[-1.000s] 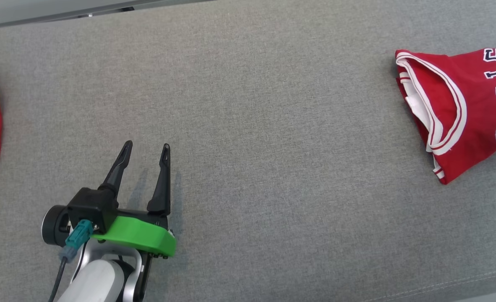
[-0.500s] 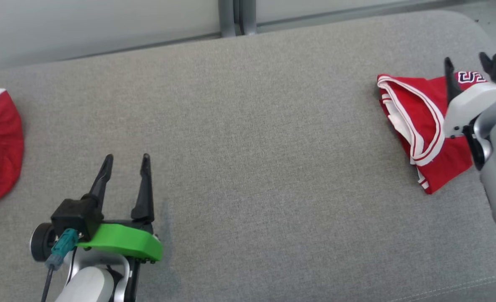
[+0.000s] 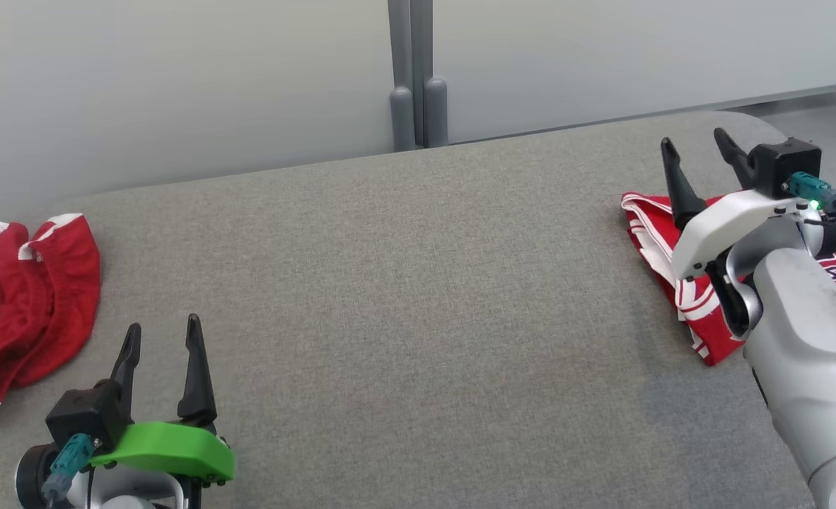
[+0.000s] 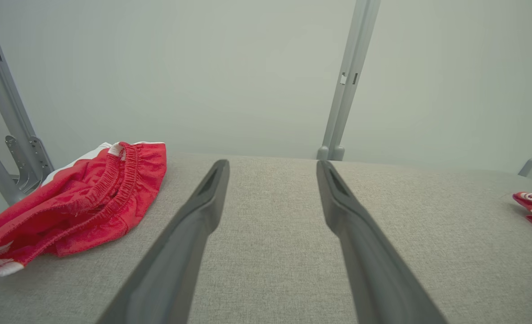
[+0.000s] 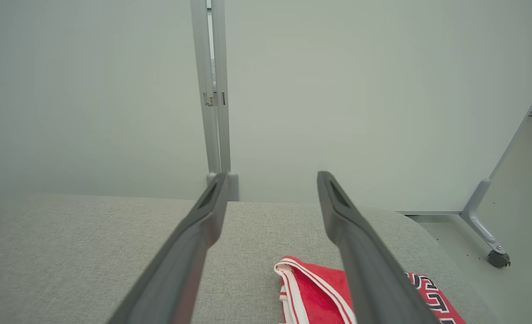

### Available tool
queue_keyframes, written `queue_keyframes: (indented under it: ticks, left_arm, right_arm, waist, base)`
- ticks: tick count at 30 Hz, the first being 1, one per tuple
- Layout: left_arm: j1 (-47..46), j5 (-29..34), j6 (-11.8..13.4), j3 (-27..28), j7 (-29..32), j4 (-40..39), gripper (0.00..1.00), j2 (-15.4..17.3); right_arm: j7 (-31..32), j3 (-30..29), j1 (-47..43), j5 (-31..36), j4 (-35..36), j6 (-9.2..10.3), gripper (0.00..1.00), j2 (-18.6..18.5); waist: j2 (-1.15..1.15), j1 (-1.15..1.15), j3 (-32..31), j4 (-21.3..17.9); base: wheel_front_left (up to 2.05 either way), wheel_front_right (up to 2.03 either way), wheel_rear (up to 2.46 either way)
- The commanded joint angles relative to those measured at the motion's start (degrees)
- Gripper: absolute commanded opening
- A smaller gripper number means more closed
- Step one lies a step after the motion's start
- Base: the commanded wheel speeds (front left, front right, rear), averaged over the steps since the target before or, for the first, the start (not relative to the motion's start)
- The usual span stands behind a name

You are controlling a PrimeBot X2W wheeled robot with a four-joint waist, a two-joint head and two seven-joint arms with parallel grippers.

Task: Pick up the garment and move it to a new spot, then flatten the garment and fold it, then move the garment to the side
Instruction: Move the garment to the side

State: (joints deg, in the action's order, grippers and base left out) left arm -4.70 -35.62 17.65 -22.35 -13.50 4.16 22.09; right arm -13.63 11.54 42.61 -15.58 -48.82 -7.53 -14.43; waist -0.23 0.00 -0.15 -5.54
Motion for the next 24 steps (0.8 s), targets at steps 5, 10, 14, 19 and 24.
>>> queue_keyframes:
  ticks: [5, 10, 14, 19, 24]
  left_arm:
    - [2.7, -0.8, 0.4, 0.9, -0.7, -0.1, 1.00, 0.1]
    - [4.5, -1.2, 0.7, 0.7, -0.8, -0.5, 1.00, -0.2]
    - [5.6, -1.4, 0.7, 0.3, -0.5, -0.7, 1.00, -0.5]
    - [6.7, -1.6, 1.0, -0.2, -0.6, -0.6, 1.00, -0.9]
    - [6.4, -0.9, 0.2, -1.3, -0.7, 0.5, 1.00, -1.3]
  right_arm:
    - [1.7, -0.5, -7.0, -1.0, 7.3, 0.08, 1.00, 1.8]
    - [4.1, -0.9, -14.4, 0.5, 16.1, 0.08, 1.00, 4.4]
    - [5.9, -2.4, -20.0, 2.8, 23.3, 0.07, 1.00, 6.9]
    - [7.9, -5.4, -26.0, 5.1, 30.8, 0.07, 1.00, 9.5]
    - [9.2, -8.0, -31.5, 6.1, 36.4, 0.06, 1.00, 11.0]
  waist:
    - [0.23, 0.00, -2.8, 2.1]
    - [0.23, 0.00, -3.4, 2.8]
    - [0.23, 0.00, -3.5, 3.1]
    - [0.23, 0.00, -3.5, 3.5]
    - [0.23, 0.00, -3.5, 4.6]
  base:
    - [0.00, 0.00, 0.00]
    - [0.00, 0.00, 0.00]
    - [0.00, 0.00, 0.00]
    - [0.00, 0.00, 0.00]
    - [0.00, 0.00, 0.00]
